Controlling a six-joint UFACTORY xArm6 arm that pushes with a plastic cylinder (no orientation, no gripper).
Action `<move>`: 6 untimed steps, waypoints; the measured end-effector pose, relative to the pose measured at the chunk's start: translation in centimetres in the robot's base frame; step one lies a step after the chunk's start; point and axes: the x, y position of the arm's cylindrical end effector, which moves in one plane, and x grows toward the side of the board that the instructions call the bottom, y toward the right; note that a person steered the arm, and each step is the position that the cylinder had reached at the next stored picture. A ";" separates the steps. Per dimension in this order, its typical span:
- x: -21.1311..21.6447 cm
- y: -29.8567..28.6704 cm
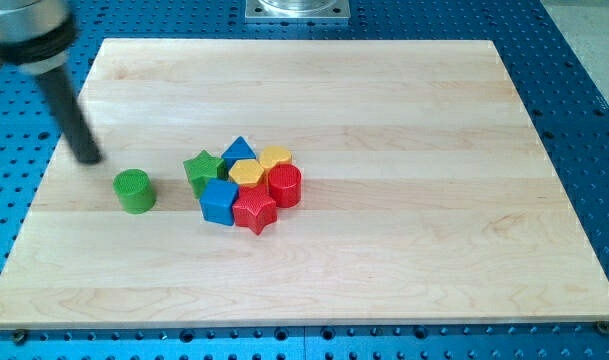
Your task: Push the green circle into the green star
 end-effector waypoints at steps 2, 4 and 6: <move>4.8 0.5; 5.8 10.2; 5.2 14.5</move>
